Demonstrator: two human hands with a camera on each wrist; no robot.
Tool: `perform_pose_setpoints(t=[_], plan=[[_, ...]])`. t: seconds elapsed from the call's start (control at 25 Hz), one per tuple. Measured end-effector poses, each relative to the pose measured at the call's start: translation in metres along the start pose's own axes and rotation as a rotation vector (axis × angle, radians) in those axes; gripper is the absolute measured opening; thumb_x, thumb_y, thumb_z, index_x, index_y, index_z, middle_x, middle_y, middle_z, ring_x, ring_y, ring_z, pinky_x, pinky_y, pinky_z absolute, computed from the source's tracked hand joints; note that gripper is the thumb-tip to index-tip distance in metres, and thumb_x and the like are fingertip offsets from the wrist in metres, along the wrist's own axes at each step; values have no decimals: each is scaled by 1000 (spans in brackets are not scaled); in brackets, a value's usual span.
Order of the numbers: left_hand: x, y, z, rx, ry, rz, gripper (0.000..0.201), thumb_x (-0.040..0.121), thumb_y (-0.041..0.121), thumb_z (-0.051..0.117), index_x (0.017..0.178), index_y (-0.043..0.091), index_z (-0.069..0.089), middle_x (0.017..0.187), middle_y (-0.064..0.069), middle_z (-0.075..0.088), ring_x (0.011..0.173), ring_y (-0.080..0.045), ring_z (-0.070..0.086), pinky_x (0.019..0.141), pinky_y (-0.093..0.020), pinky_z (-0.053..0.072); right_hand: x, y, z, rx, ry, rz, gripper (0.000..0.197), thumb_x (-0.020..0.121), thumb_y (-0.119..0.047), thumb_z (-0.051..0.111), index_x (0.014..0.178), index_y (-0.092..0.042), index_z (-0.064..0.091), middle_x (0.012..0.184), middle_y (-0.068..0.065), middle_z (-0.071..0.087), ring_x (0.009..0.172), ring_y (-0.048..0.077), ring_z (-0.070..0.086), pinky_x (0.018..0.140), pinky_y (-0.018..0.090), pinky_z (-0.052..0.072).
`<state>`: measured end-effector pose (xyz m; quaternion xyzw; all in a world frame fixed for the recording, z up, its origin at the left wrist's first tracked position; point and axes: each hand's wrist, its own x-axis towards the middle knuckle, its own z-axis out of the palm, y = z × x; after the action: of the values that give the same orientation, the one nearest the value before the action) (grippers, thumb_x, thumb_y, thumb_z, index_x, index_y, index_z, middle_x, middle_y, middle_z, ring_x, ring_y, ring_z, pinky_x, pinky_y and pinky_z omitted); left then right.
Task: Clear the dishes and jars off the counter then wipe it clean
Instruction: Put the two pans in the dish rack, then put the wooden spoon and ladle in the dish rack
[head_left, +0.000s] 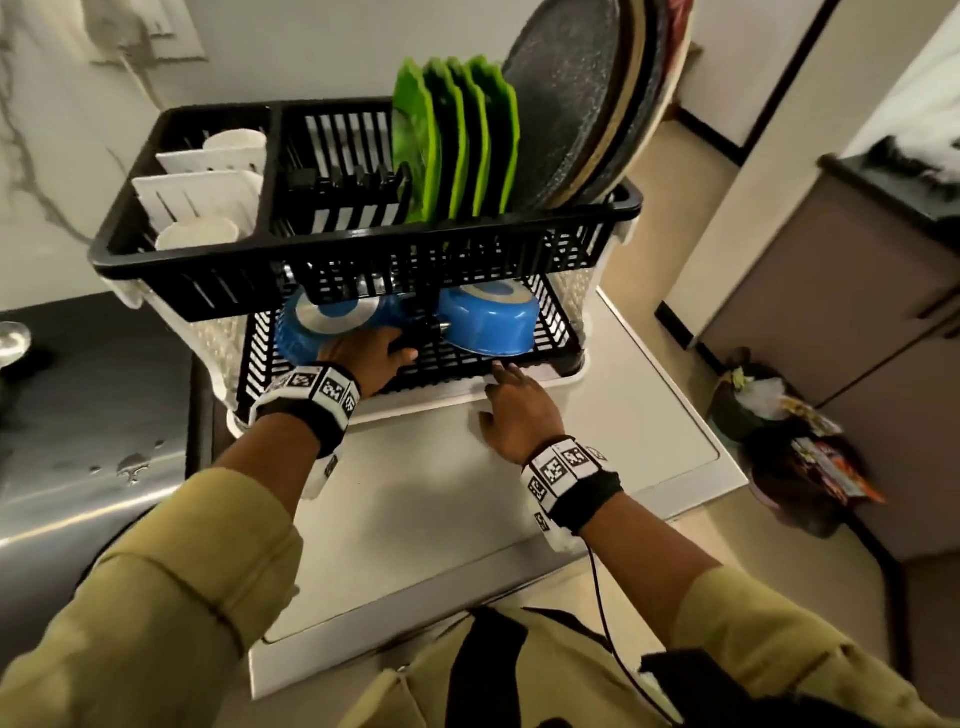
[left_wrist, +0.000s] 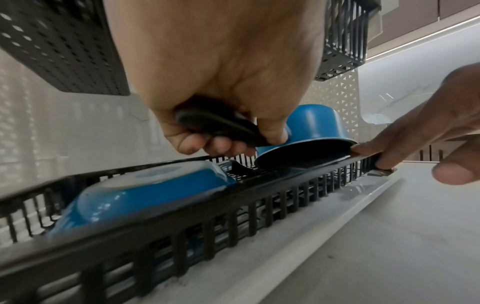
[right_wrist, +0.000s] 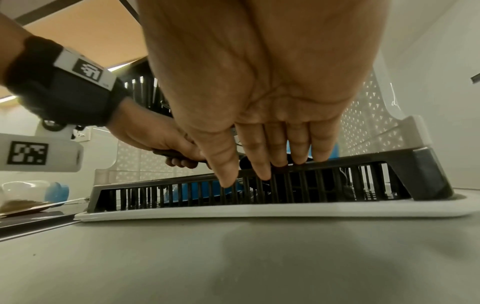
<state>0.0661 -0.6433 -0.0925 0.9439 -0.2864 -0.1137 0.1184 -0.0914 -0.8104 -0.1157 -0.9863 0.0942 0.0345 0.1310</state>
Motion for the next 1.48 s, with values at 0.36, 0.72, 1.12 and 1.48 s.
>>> perform_pose_setpoints(t=[0.36, 0.72, 1.12, 1.48], plan=[[56, -1, 38, 29, -179, 92, 38, 95, 16, 57, 132, 6, 54, 127, -21, 59, 113, -37, 56, 93, -38, 46, 11, -12, -13, -8, -52, 119, 45, 80, -32, 61, 116, -6, 62, 126, 10, 52, 121, 29, 49, 93, 36, 46], [-13, -15, 24, -8, 213, 43, 21, 93, 21, 49, 94, 9, 66, 98, -13, 63, 93, -35, 59, 71, -41, 46, 16, -45, -23, -87, -61, 221, 34, 81, -28, 62, 108, -8, 63, 119, 14, 60, 111, 31, 57, 85, 34, 48], [-169, -96, 30, -195, 492, -183, 11, 79, 21, 57, 84, 14, 64, 83, -7, 65, 78, -33, 60, 60, -37, 47, -4, -142, 39, 177, 139, 162, 30, 88, -29, 53, 105, -12, 70, 112, 11, 67, 108, 34, 58, 87, 37, 49], [-296, -143, 16, -218, 640, -677, 13, 84, 27, 57, 84, 14, 60, 85, -6, 63, 85, -30, 58, 67, -37, 48, -18, -293, 67, 332, -95, -232, 22, 83, -32, 59, 86, -15, 72, 91, 10, 72, 92, 33, 65, 75, 34, 51]])
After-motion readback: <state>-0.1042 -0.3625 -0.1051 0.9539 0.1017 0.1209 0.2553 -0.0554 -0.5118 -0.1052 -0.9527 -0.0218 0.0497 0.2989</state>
